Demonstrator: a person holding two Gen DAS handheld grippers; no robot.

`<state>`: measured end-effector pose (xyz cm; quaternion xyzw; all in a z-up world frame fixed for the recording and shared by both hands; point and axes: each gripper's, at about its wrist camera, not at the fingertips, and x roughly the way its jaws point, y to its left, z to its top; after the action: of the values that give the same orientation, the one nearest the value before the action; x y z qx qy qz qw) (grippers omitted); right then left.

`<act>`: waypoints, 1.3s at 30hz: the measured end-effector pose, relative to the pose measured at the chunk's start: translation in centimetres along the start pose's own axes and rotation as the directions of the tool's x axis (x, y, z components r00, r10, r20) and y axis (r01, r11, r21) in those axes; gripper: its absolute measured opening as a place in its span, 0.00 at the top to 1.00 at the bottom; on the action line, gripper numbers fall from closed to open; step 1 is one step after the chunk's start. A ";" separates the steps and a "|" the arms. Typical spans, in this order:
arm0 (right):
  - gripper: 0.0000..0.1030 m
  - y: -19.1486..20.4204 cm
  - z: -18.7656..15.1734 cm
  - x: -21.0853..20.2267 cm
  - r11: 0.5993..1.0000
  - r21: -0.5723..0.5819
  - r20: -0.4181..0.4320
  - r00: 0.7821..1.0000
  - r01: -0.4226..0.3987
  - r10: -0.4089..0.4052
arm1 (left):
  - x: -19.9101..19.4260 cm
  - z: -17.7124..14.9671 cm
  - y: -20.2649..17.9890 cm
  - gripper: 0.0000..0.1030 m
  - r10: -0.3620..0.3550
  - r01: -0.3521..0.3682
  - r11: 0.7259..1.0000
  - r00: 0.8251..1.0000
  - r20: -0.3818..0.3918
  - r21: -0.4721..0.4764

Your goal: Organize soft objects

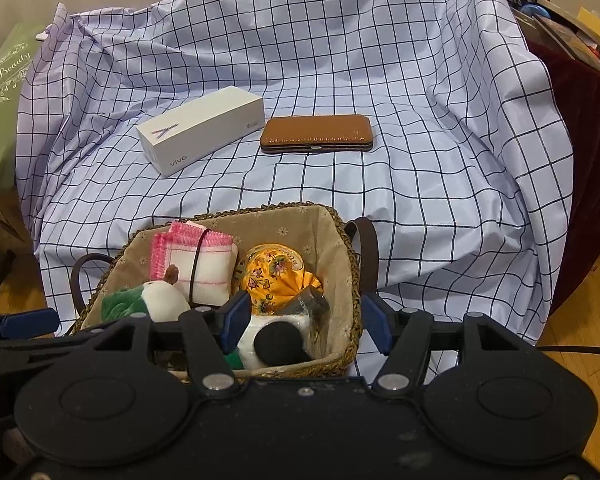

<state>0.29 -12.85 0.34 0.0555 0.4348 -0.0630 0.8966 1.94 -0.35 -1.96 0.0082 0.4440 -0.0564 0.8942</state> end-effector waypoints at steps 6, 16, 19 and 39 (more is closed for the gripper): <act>0.39 0.0 0.0 -0.4 1.000 -0.005 0.014 1.000 0.008 -0.008 | -0.1 0.0 0.0 0.24 0.004 -0.004 1.000 1.000 0.003 0.002; 0.36 -0.3 -0.1 -1.5 0.998 -0.054 0.046 0.999 0.032 -0.029 | -0.4 -0.1 -0.2 0.18 0.015 -0.015 1.000 1.000 0.015 0.008; 0.35 -0.5 -0.3 -1.7 0.997 -0.059 0.048 0.998 0.040 -0.037 | -0.5 -0.1 -0.1 0.16 0.019 -0.019 1.000 1.000 0.018 0.007; 0.32 -1.1 -1.1 -2.0 0.997 -0.042 0.029 0.998 0.060 -0.059 | -1.0 -0.3 0.1 0.11 0.048 -0.049 0.999 0.998 0.039 0.008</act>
<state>-1.98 -13.61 1.14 0.0223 0.4251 -0.0811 0.9012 1.12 -0.15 -1.34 0.0219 0.4262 -0.0368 0.9036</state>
